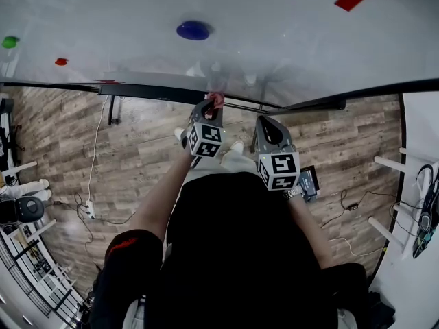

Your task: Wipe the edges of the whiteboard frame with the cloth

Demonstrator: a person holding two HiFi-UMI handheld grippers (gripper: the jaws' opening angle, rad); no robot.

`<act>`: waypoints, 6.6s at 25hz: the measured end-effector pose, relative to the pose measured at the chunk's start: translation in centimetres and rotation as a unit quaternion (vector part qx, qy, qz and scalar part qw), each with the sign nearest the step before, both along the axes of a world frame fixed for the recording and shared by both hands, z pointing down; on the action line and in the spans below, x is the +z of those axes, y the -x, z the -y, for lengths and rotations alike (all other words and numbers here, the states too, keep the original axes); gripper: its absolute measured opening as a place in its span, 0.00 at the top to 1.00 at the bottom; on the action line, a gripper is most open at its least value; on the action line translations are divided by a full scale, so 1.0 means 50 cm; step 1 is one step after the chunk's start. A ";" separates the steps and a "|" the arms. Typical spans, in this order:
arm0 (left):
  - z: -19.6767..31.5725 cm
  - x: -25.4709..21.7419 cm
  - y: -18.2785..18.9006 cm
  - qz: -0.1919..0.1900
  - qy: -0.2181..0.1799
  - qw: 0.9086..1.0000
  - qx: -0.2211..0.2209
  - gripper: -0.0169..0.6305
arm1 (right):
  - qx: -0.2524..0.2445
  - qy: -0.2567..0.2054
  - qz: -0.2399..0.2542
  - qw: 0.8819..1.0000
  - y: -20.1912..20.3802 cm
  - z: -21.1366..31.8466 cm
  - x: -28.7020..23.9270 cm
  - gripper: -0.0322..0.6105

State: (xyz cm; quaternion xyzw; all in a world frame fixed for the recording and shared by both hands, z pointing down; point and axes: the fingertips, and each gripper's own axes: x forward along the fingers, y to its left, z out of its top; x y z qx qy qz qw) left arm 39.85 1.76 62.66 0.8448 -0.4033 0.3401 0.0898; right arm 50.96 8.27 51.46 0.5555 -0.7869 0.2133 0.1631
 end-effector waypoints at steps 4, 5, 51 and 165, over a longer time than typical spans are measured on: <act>-0.002 0.000 -0.012 0.000 0.002 1.000 0.004 0.90 | 0.008 0.002 0.000 1.000 -0.014 -0.007 0.002 0.95; -0.003 0.001 -0.015 -0.001 0.003 1.000 0.005 0.90 | 0.009 0.002 0.000 1.000 -0.018 -0.008 0.003 0.95; -0.061 0.011 -0.183 -0.005 0.008 0.994 0.107 0.90 | 0.106 0.007 -0.004 0.994 -0.155 -0.095 0.015 0.95; -0.107 -0.776 0.162 -0.296 -0.305 0.903 -0.057 0.90 | -0.040 -0.316 0.036 0.947 0.136 0.012 -0.546 0.95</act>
